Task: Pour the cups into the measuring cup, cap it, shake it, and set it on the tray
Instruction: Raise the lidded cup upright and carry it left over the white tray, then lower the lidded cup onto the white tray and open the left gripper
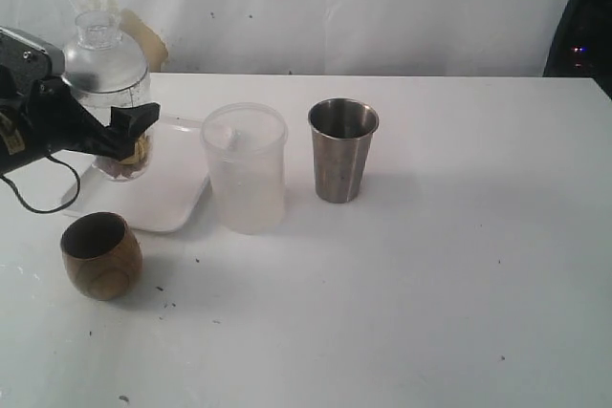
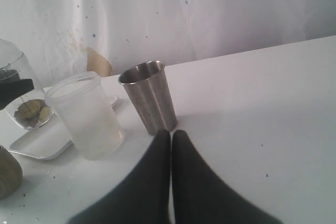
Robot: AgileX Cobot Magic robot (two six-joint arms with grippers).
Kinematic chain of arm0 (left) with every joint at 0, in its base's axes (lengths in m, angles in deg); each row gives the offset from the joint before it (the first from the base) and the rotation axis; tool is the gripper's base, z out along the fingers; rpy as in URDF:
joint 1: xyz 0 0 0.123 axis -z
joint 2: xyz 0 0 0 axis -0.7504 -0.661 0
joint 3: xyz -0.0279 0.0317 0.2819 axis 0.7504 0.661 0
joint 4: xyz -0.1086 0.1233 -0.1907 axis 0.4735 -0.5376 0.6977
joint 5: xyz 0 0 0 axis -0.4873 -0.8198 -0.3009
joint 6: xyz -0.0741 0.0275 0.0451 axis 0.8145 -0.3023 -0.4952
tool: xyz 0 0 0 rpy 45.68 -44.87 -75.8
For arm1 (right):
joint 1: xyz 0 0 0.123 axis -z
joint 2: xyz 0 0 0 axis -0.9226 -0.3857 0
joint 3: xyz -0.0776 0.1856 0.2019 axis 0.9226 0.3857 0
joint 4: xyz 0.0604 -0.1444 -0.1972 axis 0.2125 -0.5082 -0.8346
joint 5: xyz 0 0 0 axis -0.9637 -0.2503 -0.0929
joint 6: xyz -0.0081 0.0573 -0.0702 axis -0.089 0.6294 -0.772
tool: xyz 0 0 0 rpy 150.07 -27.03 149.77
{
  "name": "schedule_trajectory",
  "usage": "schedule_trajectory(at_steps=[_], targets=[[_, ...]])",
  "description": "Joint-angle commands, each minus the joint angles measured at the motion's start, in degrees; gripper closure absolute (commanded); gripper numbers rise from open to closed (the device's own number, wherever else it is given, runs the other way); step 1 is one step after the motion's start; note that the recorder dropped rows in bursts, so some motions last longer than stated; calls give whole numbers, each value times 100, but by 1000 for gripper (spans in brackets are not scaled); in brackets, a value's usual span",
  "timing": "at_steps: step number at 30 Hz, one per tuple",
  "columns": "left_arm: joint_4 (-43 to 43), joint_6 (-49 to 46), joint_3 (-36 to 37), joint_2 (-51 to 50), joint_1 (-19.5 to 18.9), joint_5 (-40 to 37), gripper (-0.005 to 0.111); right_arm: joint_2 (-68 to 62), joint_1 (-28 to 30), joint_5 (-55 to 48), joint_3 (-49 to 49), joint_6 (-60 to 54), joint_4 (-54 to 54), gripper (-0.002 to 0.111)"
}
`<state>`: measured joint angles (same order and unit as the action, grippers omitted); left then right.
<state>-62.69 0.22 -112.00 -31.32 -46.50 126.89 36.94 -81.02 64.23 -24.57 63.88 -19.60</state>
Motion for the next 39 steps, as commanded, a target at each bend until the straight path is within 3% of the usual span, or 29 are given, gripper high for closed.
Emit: schedule_trajectory(at_steps=[1,17,20,31,39], targets=[[50,330,-371,-275,-24,241,107,37,-10,72,31,-52,-17,108],[-72,660,-905,-1122,-24,376,105,37,-10,155,31,-52,-17,108],[-84,704,-905,-1193,-24,545,94,37,-10,155,31,-52,-17,108],[-331,884,-905,-1191,-14,730,29,37,-10,166,31,-52,-17,108],[-541,1307,-905,-1019,-24,521,6,37,-10,189,31,-52,-17,108]])
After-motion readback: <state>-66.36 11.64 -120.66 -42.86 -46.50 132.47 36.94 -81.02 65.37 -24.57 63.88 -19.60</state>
